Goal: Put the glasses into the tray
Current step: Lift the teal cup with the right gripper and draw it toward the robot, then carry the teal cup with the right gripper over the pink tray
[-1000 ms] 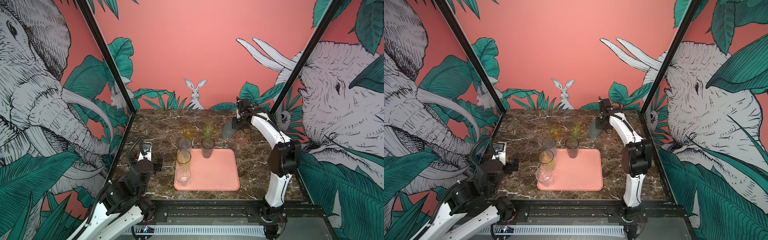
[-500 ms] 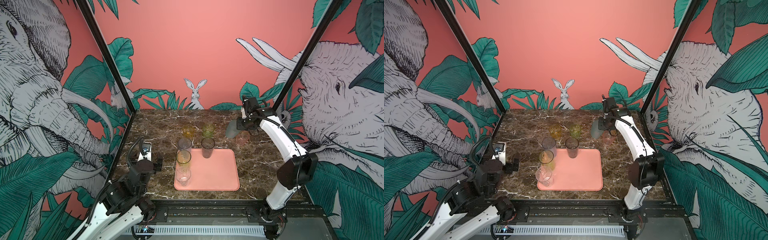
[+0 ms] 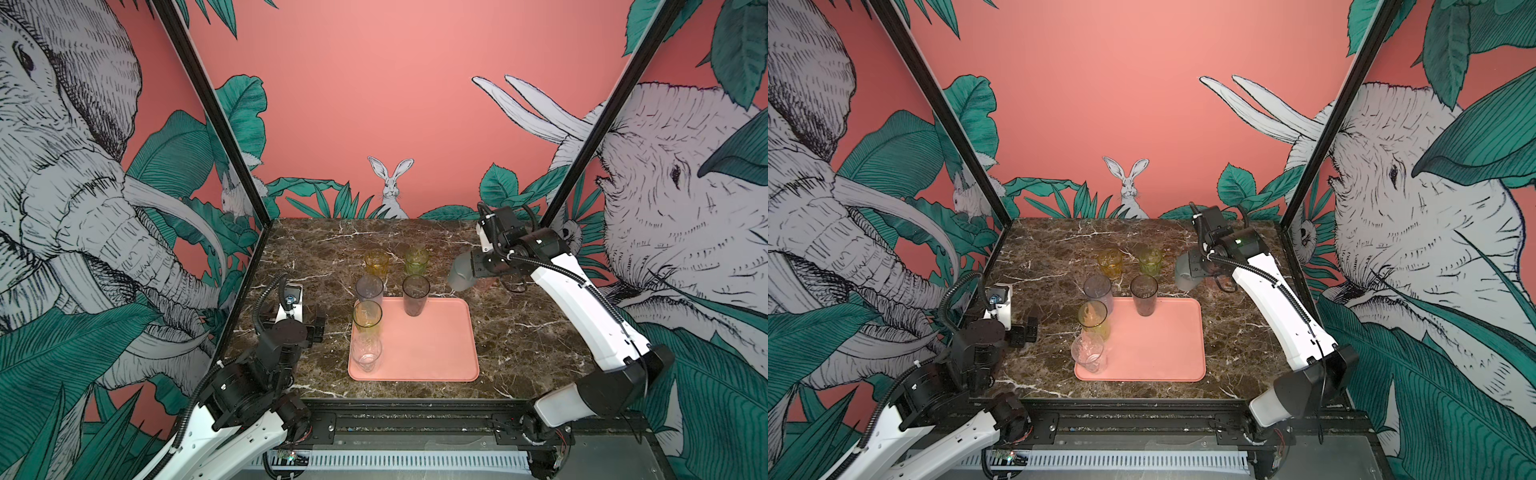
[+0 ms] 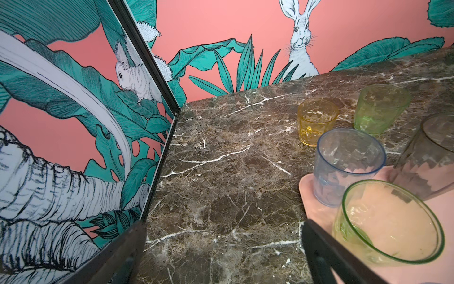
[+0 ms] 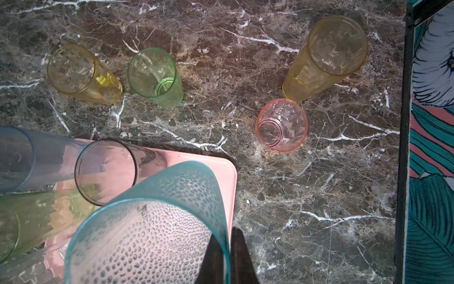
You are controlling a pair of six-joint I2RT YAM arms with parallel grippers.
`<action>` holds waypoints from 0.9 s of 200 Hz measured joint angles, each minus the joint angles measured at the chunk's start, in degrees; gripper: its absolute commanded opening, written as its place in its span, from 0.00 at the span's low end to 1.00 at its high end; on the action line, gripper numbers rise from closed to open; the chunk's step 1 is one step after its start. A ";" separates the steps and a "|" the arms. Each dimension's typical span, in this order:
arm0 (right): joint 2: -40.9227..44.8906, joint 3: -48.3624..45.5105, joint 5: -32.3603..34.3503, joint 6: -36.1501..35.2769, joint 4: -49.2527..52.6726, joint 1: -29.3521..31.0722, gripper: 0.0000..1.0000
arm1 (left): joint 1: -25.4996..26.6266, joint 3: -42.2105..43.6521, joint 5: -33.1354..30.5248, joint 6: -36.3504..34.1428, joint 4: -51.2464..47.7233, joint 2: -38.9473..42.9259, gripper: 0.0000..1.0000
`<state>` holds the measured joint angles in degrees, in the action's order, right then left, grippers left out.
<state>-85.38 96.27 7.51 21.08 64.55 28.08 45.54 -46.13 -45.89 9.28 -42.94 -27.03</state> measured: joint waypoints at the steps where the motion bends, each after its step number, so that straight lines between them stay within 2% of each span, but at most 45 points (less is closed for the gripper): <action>1: 0.04 -0.04 0.04 0.00 0.04 0.09 0.00 | 0.00 0.00 0.00 0.00 0.00 0.00 1.00; 108: 6.69 -9.40 3.28 3.32 2.60 6.82 0.00 | 0.00 0.00 0.00 0.20 0.00 0.00 0.99; 180: 7.43 -18.32 2.51 6.64 -1.84 11.04 0.00 | 0.00 0.00 0.00 0.26 -0.02 0.00 0.99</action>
<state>-77.95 77.95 10.02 27.73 62.72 39.11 45.54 -46.13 -45.89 9.54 -42.96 -27.03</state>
